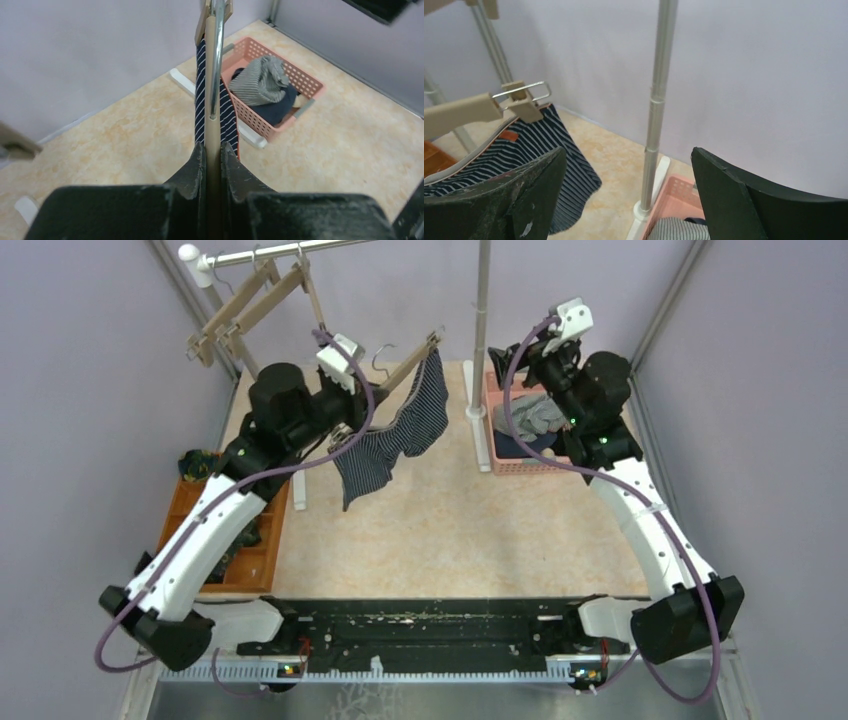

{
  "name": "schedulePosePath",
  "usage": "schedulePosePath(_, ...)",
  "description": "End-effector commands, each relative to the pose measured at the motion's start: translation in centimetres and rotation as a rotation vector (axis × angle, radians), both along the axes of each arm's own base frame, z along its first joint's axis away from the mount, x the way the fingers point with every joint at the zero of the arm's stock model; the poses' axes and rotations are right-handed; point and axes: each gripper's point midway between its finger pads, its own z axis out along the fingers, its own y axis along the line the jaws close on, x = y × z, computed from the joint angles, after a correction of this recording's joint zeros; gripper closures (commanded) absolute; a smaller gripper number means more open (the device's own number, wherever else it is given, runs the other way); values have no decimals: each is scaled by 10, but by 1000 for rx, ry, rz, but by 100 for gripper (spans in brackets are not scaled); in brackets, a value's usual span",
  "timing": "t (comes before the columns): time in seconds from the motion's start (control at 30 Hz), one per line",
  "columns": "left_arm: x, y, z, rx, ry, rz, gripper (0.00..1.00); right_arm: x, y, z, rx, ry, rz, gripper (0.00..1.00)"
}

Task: Remove the underwear clipped to the hanger
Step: Pick up the hanger from the clothesline, then remove the underwear from the hanger.

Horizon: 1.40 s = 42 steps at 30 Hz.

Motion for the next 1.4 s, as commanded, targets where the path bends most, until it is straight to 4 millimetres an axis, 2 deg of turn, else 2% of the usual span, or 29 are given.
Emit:
schedulePosePath(0.0,-49,9,6,62,-94,-143,100,-20,17,23,-87,-8,161,8)
schedulePosePath(0.1,-68,10,3,37,-161,-198,100,-31,27,33,-119,-8,284,7)
schedulePosePath(0.2,-89,0,-1,-12,-213,-308,100,-54,48,35,-171,0,539,5)
schedulePosePath(0.27,-92,-3,-5,-33,-213,-334,100,-67,56,34,-190,1,684,4)
schedulePosePath(0.37,-90,-11,-12,-48,-179,-364,100,-100,66,33,-237,-31,953,3)
schedulePosePath(0.5,-93,-19,-3,-82,-190,-409,100,-138,60,30,-215,1,1219,5)
schedulePosePath(0.53,-94,-19,2,-90,-201,-415,100,-145,58,35,-291,-106,1229,6)
schedulePosePath(0.6,-96,-20,11,-102,-217,-428,100,-161,55,26,-335,-88,1243,6)
schedulePosePath(0.7,-99,-26,21,-123,-221,-475,100,-166,55,20,-320,-35,1263,8)
schedulePosePath(0.97,-112,-40,47,-206,-230,-597,100,-169,54,16,-317,-44,1264,11)
schedulePosePath(1.17,-119,-38,52,-214,-204,-612,100,-169,55,16,-311,-47,1260,12)
schedulePosePath(1.37,-128,-32,60,-204,-215,-609,100,-163,56,16,-289,-41,1251,23)
